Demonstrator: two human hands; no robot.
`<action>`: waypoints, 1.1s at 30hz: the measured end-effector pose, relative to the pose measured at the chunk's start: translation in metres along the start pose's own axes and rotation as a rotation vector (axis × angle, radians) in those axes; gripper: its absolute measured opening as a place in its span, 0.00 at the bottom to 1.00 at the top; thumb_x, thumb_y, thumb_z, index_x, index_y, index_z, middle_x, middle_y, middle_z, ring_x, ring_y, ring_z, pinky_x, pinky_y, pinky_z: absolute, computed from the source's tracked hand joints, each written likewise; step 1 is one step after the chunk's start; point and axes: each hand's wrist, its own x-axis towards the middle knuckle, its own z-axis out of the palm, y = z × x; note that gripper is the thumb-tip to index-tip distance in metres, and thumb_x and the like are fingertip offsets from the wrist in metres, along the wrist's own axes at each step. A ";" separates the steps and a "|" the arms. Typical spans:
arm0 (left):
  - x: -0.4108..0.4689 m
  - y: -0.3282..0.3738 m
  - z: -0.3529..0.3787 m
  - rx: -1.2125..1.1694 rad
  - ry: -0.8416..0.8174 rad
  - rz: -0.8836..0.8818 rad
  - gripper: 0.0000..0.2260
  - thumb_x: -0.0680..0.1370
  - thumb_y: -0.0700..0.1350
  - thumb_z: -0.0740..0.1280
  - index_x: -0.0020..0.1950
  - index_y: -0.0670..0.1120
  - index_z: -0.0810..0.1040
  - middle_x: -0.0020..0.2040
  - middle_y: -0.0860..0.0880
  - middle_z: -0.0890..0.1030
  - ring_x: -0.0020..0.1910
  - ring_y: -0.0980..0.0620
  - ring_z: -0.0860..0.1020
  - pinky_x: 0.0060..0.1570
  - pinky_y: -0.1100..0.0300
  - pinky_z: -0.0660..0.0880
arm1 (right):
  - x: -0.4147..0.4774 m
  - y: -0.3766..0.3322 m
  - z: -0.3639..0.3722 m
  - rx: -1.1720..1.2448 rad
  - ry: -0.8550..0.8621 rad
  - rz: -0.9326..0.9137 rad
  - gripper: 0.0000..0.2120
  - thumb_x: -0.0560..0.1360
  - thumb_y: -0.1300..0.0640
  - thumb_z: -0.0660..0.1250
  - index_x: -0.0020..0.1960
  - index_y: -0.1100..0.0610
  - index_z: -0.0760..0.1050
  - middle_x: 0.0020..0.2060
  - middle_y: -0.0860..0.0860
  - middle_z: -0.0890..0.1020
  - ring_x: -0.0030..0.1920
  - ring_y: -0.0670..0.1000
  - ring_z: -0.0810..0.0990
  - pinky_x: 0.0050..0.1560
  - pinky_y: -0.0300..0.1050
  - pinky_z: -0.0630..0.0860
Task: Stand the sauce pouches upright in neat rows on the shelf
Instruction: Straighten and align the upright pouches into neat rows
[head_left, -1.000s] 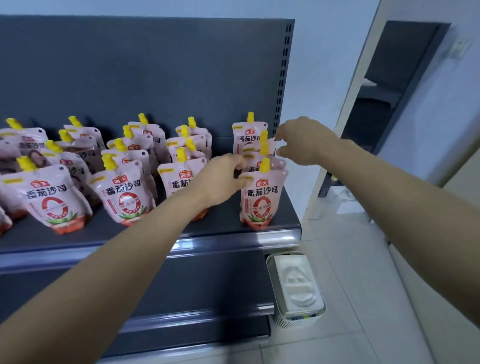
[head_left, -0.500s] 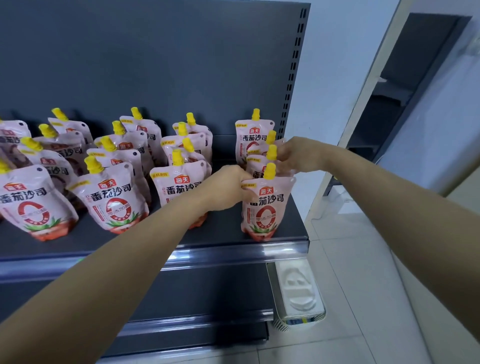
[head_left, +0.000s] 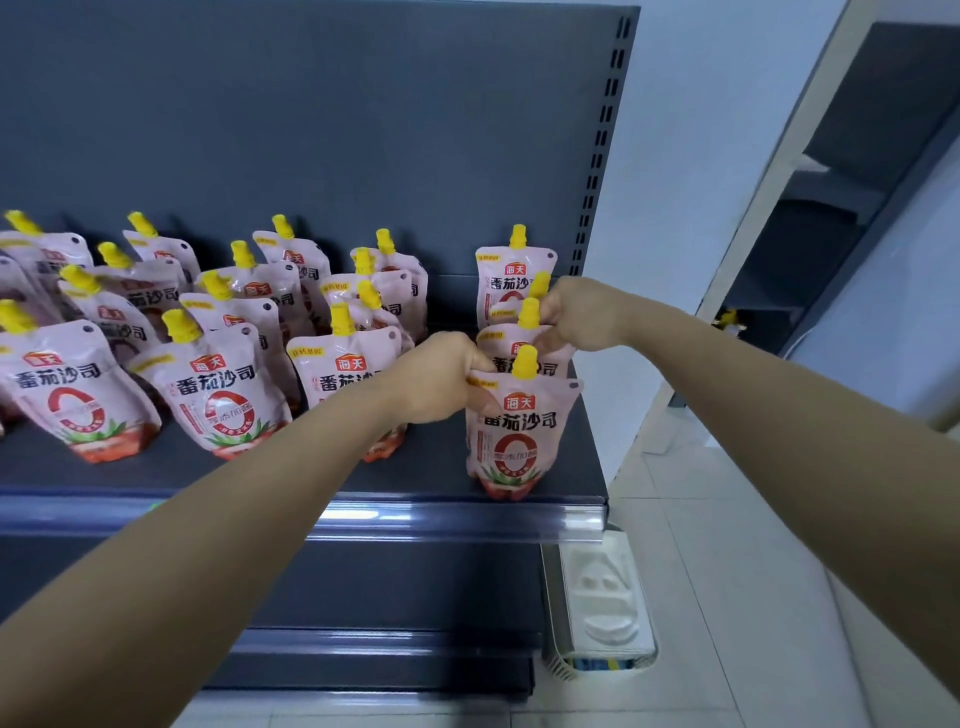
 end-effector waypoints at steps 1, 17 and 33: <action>-0.001 0.000 0.000 -0.007 -0.005 -0.007 0.04 0.69 0.38 0.74 0.43 0.40 0.84 0.40 0.49 0.85 0.32 0.68 0.77 0.34 0.78 0.72 | 0.002 0.001 0.001 -0.002 0.012 -0.006 0.14 0.72 0.57 0.71 0.50 0.69 0.80 0.39 0.57 0.75 0.42 0.55 0.73 0.54 0.52 0.75; -0.015 0.019 -0.022 -0.177 -0.031 0.050 0.18 0.76 0.50 0.66 0.25 0.53 0.77 0.23 0.59 0.72 0.27 0.63 0.71 0.34 0.76 0.67 | 0.008 0.006 0.000 0.048 -0.055 -0.016 0.11 0.71 0.62 0.70 0.50 0.68 0.80 0.41 0.60 0.78 0.44 0.57 0.76 0.57 0.54 0.76; 0.043 0.001 -0.011 0.022 0.076 0.028 0.04 0.71 0.40 0.72 0.39 0.41 0.80 0.31 0.53 0.76 0.30 0.60 0.72 0.32 0.71 0.71 | 0.029 0.017 -0.015 -0.027 0.057 0.032 0.14 0.73 0.59 0.68 0.56 0.64 0.78 0.54 0.61 0.81 0.57 0.61 0.77 0.60 0.55 0.74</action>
